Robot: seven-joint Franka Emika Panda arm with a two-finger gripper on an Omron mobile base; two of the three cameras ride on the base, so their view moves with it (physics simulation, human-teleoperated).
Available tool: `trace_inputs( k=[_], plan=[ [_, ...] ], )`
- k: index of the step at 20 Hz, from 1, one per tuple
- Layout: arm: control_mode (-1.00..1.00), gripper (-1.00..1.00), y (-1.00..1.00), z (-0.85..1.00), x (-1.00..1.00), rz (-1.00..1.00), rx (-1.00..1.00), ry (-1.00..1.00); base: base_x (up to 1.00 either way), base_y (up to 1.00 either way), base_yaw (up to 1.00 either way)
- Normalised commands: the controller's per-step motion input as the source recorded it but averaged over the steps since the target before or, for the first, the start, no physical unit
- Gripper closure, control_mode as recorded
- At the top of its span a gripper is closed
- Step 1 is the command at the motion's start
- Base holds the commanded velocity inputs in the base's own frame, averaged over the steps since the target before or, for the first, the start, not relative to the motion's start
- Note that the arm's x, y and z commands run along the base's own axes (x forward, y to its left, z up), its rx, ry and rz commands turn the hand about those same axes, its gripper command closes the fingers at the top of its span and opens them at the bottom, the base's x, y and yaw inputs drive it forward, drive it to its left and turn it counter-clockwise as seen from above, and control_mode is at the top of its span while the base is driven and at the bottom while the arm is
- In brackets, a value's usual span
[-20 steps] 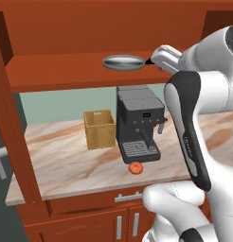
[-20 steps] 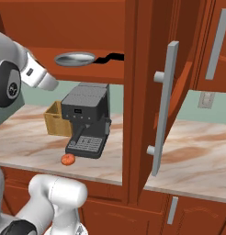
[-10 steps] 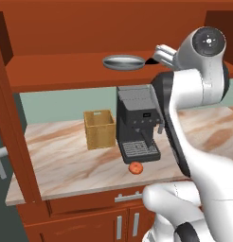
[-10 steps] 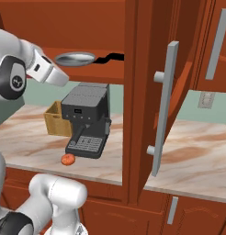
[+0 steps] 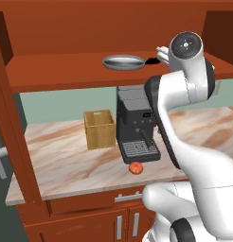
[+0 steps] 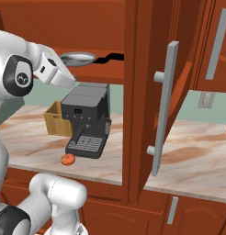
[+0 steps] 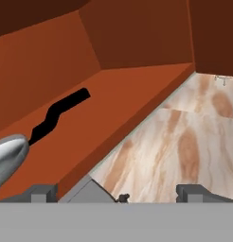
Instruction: Pick the pan from the cabinet and place it on the stove. Then turn on the stove burner for the pan.
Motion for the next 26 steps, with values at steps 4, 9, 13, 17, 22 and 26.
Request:
trace_inputs(
  k=[4, 9, 13, 17, 22, 26],
  plan=[
    [-1.00, -1.00, -0.03, -0.07, 0.36, -0.14, -0.01, -0.05, 0.00, 0.00, 0.00],
    [-1.00, -1.00, 0.00, 0.00, 0.29, -0.11, -0.02, -0.03, 0.00, 0.00, 0.00],
    [-1.00, -1.00, -0.01, 0.00, 0.08, -0.08, 0.00, -0.04, 0.00, 0.00, 0.00],
    [-1.00, -1.00, -0.04, 0.03, 0.00, -0.03, 0.00, -0.03, 0.00, 0.00, 0.00],
    [-1.00, -1.00, -0.02, 0.00, 0.02, 0.00, 0.00, 0.00, 0.00, 0.00, 0.00],
    [-1.00, -1.00, -0.08, 0.00, 0.02, 0.00, 0.00, 0.00, 0.00, 0.00, 0.00]
  ],
)
